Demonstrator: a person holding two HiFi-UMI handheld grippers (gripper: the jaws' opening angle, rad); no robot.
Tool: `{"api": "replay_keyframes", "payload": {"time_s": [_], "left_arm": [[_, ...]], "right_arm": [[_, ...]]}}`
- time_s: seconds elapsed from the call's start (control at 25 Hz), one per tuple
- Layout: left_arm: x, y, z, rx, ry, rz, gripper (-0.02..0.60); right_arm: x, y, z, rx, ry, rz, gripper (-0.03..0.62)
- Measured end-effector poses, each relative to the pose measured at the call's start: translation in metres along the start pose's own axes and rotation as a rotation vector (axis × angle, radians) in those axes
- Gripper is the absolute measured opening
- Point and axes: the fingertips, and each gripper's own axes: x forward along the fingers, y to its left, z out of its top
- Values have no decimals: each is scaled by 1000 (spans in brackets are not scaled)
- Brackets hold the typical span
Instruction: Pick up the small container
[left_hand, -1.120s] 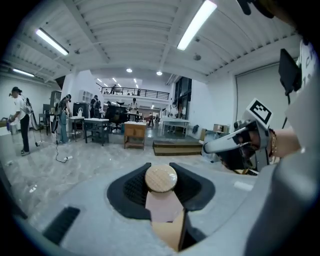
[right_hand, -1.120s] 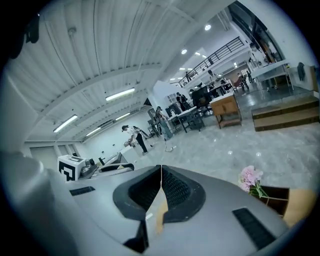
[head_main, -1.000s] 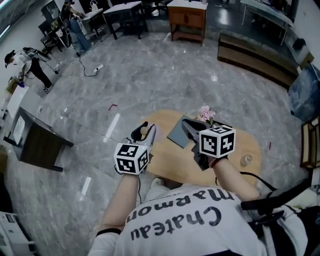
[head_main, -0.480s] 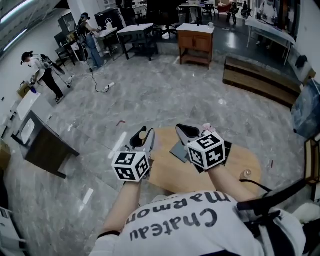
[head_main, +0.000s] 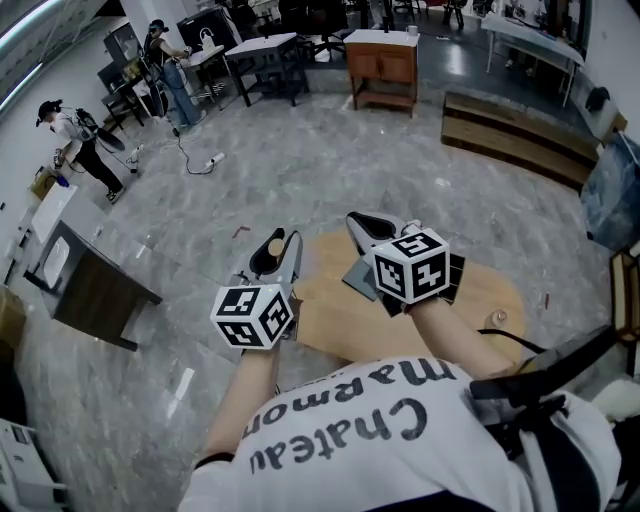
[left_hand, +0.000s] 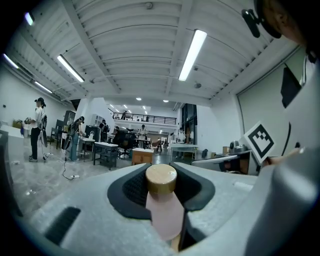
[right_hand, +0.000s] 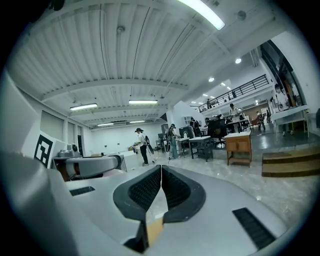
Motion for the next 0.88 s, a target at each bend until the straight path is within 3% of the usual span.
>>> {"api": "replay_keyframes", "payload": {"time_s": [0.2,0.44,0.64,0.88], "left_arm": [[-34,14,-4,3,19,17,123],[-65,27,-4,-19,25,20,123],[-93,28,-11,-32,40,6,123],[-124,22,-19,-52,47,-10,123]], "right_arm": [[1,29,-2,57,-22,14,14],[-1,56,-14,-18,48,-9,14],[-12,75,-32,38,72,-28,14],[-33,101,-51,-10,123,-51,14]]}}
